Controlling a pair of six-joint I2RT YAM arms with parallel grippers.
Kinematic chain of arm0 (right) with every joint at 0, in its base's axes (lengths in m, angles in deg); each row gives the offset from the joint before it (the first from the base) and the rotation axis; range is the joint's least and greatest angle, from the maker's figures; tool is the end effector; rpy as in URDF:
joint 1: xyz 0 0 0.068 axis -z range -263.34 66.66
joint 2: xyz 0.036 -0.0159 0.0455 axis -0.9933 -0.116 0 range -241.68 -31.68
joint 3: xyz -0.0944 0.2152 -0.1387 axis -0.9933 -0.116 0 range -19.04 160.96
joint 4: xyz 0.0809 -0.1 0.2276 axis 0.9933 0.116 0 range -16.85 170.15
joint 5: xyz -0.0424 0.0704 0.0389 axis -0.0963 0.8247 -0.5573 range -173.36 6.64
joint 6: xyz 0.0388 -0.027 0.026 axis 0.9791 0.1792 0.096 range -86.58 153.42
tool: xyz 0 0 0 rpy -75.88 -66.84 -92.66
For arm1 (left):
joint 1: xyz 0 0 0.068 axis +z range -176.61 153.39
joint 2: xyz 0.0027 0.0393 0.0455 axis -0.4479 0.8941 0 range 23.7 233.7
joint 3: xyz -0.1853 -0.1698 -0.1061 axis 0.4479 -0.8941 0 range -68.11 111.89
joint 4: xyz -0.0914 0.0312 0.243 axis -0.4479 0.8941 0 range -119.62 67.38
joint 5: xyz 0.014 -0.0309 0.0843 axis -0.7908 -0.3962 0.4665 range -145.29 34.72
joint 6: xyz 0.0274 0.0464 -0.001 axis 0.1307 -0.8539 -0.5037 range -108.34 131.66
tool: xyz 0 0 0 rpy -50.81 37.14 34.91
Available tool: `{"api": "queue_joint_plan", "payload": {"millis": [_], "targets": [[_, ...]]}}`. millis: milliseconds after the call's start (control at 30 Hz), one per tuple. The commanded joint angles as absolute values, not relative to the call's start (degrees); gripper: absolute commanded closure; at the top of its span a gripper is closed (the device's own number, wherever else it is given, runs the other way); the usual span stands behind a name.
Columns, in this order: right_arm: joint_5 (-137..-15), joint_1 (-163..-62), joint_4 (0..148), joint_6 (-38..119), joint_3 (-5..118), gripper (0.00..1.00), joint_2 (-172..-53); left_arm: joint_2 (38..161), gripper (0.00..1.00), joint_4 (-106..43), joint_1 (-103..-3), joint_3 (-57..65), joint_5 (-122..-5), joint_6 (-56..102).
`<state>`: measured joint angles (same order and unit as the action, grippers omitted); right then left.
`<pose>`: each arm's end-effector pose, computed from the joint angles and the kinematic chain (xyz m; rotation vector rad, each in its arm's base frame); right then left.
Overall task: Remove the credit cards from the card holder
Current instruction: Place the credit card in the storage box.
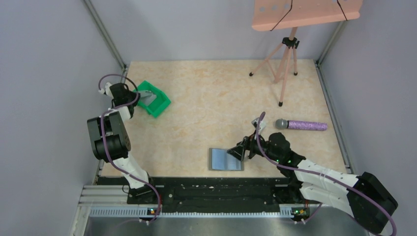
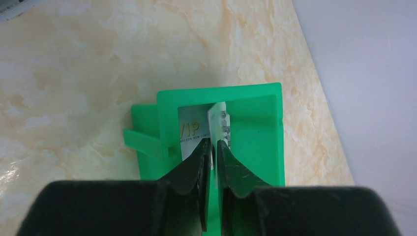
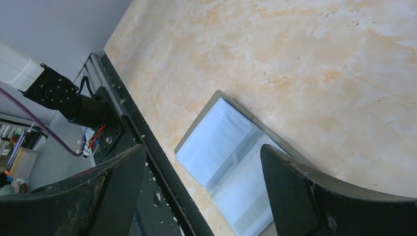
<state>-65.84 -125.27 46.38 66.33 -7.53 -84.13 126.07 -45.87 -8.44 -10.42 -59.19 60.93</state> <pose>0.1328 0.1336 0.1811 -0.3896 1.9393 1.1701 0.3705 0.1191 0.1897 -1.1250 1.7620 -0.4025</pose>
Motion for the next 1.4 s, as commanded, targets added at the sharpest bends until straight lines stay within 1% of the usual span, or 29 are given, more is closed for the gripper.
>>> {"api": "queue_joint_plan", "payload": {"millis": [0,100,167,233,267,433,567,767,867,967,1133,1200,1267,1367], "targets": [[-66.57,-125.0,45.14,65.14,-6.34,0.14,-84.0,124.46,0.82,-45.89,-8.24,-9.66,-58.36,60.84],[-67.0,-124.99,45.31,64.93,-6.04,0.14,-84.35,124.01,0.74,-43.95,-8.24,-8.8,-58.67,60.83],[-66.91,-125.02,45.23,64.81,-5.99,0.14,-84.69,123.66,0.64,-42.88,-8.24,-8.18,-58.26,60.4],[-66.52,-125.0,45.33,64.69,-5.79,0.14,-84.82,123.56,0.57,-41.48,-8.32,-7.2,-57.82,59.99],[-66.49,-124.98,45.63,64.71,-5.63,0.14,-84.85,123.52,0.55,-40.38,-8.33,-6.75,-57.76,59.85],[-66.54,-125.0,45.95,64.8,-5.45,0.14,-84.86,122.89,0.5,-35.67,-8.33,-3.82,-55.89,59.14],[-66.49,-125.05,46.68,64.22,-5.03,0.14,-85.18,122.3,0.49,-33.37,-8.4,-2.11,-55.82,59.19],[-66.77,-125.0,47.44,63.87,-4.92,0.14,-85.49,120.94,0.49,-31.29,-8.83,-1.46,-52.55,59.36],[-68.79,-124.96,49.24,64.22,-4.45,0.14,-85.53,120.26,0.49,-29.95,-9.39,-0.81,-52.3,58.53],[-71.67,-125.03,51.28,65.81,-3.61,0.14,-86.26,118.61,0.49,-25.05,-10.24,-0.42,-52.43,58.02],[-67.38,-125.0,54.83,67.37,0.06,0.19,-89.75,113.29,0.49,-20.66,-11.76,-1.45,-52.78,56.31],[-65.92,-125.0,55.7,68.72,0.99,0.21,-90.96,111.6,0.49,-18.93,-12.74,-1.84,-54.64,54.86],[-65.83,-125.0,56.32,70.39,1.33,0.24,-91.43,110.62,0.49,-15.19,-14.09,-1.13,-57.94,52.46],[-66.62,-125.05,58.43,72.13,1.79,0.27,-91.09,108.09,0.48,-9.74,-17.43,-1.19,-58.44,49.13]]}}
